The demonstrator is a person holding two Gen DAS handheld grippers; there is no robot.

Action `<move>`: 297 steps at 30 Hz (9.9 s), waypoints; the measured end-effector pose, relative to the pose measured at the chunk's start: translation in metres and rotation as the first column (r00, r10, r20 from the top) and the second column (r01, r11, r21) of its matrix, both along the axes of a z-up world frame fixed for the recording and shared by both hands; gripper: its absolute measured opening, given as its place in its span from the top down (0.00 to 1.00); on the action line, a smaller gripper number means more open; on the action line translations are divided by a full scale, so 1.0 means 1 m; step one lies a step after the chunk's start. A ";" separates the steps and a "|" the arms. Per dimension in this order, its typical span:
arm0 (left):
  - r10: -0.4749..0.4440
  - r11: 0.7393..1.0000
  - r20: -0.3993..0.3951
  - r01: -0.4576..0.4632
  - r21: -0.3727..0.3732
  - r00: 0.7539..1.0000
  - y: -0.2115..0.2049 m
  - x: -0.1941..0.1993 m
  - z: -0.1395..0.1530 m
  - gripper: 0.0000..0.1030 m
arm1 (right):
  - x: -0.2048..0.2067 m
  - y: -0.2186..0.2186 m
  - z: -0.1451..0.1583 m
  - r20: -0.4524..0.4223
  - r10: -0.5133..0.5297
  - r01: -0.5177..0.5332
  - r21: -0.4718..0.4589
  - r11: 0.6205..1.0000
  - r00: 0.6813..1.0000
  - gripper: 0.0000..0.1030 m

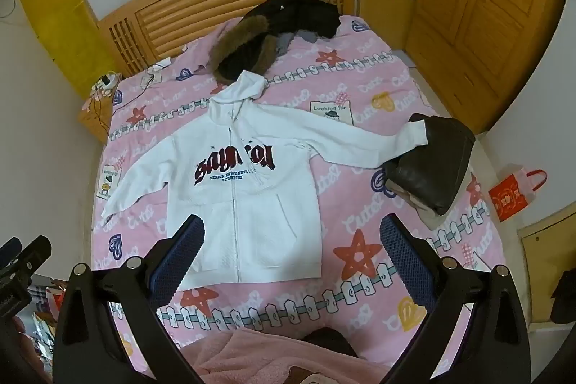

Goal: Fold large clothes

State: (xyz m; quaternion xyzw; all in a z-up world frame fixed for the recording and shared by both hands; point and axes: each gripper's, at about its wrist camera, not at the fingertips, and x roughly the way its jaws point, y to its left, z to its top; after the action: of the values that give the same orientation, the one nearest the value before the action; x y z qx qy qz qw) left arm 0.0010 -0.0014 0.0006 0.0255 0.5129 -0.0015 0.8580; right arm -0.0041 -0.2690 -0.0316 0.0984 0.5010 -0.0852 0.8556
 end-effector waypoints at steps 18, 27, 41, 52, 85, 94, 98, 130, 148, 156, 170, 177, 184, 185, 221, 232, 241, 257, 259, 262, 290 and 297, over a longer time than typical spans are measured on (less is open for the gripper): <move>0.017 0.999 -0.003 -0.017 0.035 1.000 0.004 0.000 -0.002 0.06 | 0.002 -0.001 0.002 -0.014 -0.004 0.005 0.004 1.000 1.000 0.08; 0.015 0.999 -0.003 -0.015 0.035 1.000 0.002 -0.001 -0.001 0.06 | 0.000 -0.003 0.006 -0.009 -0.012 0.012 0.001 1.000 1.000 0.08; 0.014 0.999 -0.001 -0.014 0.031 1.000 0.003 -0.001 0.000 0.06 | -0.003 -0.001 0.009 -0.007 -0.014 0.014 -0.004 1.000 1.000 0.08; 0.017 0.999 0.000 -0.017 0.033 1.000 0.002 -0.001 0.002 0.06 | -0.003 -0.002 0.011 -0.005 -0.013 0.013 -0.005 1.000 1.000 0.08; 0.414 0.902 0.032 -0.406 -0.147 0.909 0.135 0.049 -0.011 0.06 | 0.072 -0.003 0.014 0.096 0.152 -0.140 -0.120 0.983 0.984 0.08; 0.586 0.732 -0.193 -0.617 -0.289 0.787 0.377 0.132 -0.120 0.06 | 0.183 0.167 0.003 0.227 0.247 -0.212 -0.167 0.963 0.942 0.08; 0.615 0.663 -0.278 -0.675 -0.325 0.738 0.453 0.170 -0.187 0.06 | 0.235 0.230 -0.024 0.273 0.338 -0.321 -0.105 0.941 0.901 0.08; 0.637 -0.296 -0.655 -0.656 -0.694 0.406 0.636 0.263 -0.674 0.10 | 0.375 0.440 -0.453 -0.016 0.652 -0.631 0.233 0.740 0.758 0.08; 0.694 0.191 -0.502 -0.804 -0.564 0.516 0.634 0.310 -0.632 0.89 | 0.378 0.453 -0.472 0.005 0.671 -0.669 0.074 0.739 0.741 0.08; 0.755 0.505 -0.246 -0.779 -0.371 0.607 0.603 0.329 -0.553 0.92 | 0.366 0.439 -0.462 0.006 0.652 -0.652 0.014 0.758 0.758 0.08; 0.491 0.849 0.253 -0.393 -0.355 0.833 0.423 0.378 -0.345 0.91 | 0.410 0.307 -0.522 -0.105 0.378 -0.383 -0.034 0.923 0.920 0.71; 0.261 0.918 0.346 -0.121 -0.378 0.901 0.258 0.396 -0.296 0.91 | 0.380 0.191 -0.510 -0.047 0.271 -0.271 0.005 0.963 0.961 0.71; 0.013 0.917 0.311 0.112 -0.382 0.950 0.070 0.408 -0.332 0.91 | 0.345 0.046 -0.511 -0.046 0.126 -0.125 0.027 0.992 0.991 0.71; -0.022 0.915 0.278 0.131 -0.382 0.960 0.036 0.410 -0.349 0.91 | 0.342 0.027 -0.513 -0.052 0.110 -0.109 0.025 0.994 0.993 0.71; -0.414 0.886 -0.194 0.345 -0.310 0.889 -0.255 0.376 -0.606 0.90 | 0.205 -0.183 -0.572 -0.087 -0.244 0.253 0.113 0.961 0.966 0.59; -0.659 0.750 -0.060 0.661 0.034 0.750 -0.302 0.304 -0.569 0.45 | 0.191 -0.193 -0.568 -0.092 -0.299 0.309 0.136 0.941 0.950 0.52; -0.526 0.849 0.125 0.510 0.142 0.841 -0.192 0.349 -0.502 0.20 | 0.217 -0.197 -0.531 -0.049 -0.359 0.356 0.313 0.881 0.932 0.42; -0.164 0.978 -0.278 0.193 0.079 0.947 -0.033 0.513 -0.629 0.14 | 0.285 -0.137 -0.584 -0.160 -0.164 0.192 0.180 0.965 0.973 0.41; -0.137 0.984 -0.270 0.162 0.072 0.953 -0.028 0.514 -0.633 0.08 | 0.282 -0.141 -0.576 -0.141 -0.155 0.179 0.184 0.966 0.978 0.41; -0.108 0.993 -0.291 0.116 0.011 0.951 -0.017 0.518 -0.639 0.05 | 0.263 -0.171 -0.544 -0.082 -0.252 0.262 0.151 0.953 0.964 0.41; -0.058 0.994 -0.384 0.091 0.068 0.922 -0.038 0.540 -0.668 0.04 | 0.180 -0.482 -0.476 -0.001 -0.798 0.743 0.367 0.560 0.602 0.84; -0.064 0.994 -0.371 0.093 0.061 0.927 -0.038 0.532 -0.668 0.04 | 0.202 -0.453 -0.436 0.111 -0.717 0.678 0.253 0.690 0.688 0.90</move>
State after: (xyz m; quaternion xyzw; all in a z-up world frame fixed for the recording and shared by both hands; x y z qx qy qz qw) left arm 0.5329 -0.0392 -0.6670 0.0786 0.6629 -0.0206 0.7443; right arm 0.1975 -0.7225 -0.4679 0.3724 0.3421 -0.3463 0.7902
